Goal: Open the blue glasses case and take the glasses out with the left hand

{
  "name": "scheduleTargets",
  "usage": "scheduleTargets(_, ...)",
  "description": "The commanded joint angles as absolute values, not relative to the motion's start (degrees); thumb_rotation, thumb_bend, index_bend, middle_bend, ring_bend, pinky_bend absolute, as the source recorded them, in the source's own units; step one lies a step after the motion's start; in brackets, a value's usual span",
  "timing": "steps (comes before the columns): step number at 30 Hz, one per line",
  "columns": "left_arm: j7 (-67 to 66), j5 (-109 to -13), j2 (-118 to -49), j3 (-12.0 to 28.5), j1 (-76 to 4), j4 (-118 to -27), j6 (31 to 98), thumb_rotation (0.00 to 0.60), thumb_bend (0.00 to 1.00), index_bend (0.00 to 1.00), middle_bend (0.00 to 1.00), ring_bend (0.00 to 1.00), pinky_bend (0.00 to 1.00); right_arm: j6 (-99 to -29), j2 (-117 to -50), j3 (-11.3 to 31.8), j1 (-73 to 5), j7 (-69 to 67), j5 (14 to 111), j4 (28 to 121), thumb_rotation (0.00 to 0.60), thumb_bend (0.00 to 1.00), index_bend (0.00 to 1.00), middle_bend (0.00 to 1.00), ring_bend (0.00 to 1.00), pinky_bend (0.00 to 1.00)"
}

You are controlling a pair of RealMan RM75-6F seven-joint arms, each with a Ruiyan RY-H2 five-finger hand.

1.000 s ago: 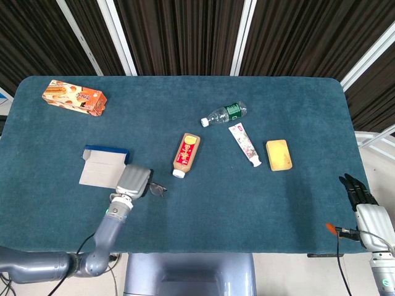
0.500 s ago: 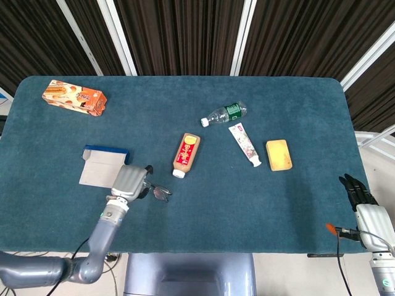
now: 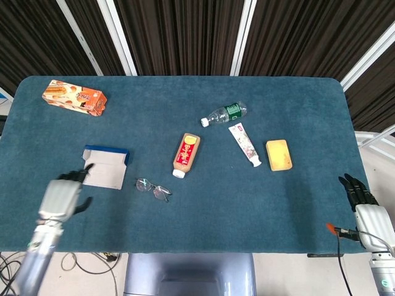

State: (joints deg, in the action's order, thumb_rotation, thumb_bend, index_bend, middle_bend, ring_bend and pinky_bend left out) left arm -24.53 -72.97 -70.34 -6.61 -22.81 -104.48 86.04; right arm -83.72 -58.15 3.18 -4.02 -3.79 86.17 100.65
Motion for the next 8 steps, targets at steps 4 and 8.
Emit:
scheduleTargets(4, -17.72, -81.33, -65.26, -11.13, -13.41, -97.89, 95.57, 0.600, 0.14, 0.00, 0.00, 0.00, 0.01, -85.02, -58.96, 3.11, -3.78, -2.57, 87.49, 99.65, 0.600, 0.19, 0.00, 0.00, 0.00, 0.19)
scheduleTargets(8, -14.32, -81.68, -64.94, -10.64, -10.44, -95.48, 97.32, 0.600, 0.14, 0.00, 0.00, 0.00, 0.01, -85.16, -59.05, 3.12, -3.73, -2.62, 87.52, 99.40, 0.600, 0.19, 0.00, 0.00, 0.00, 0.19)
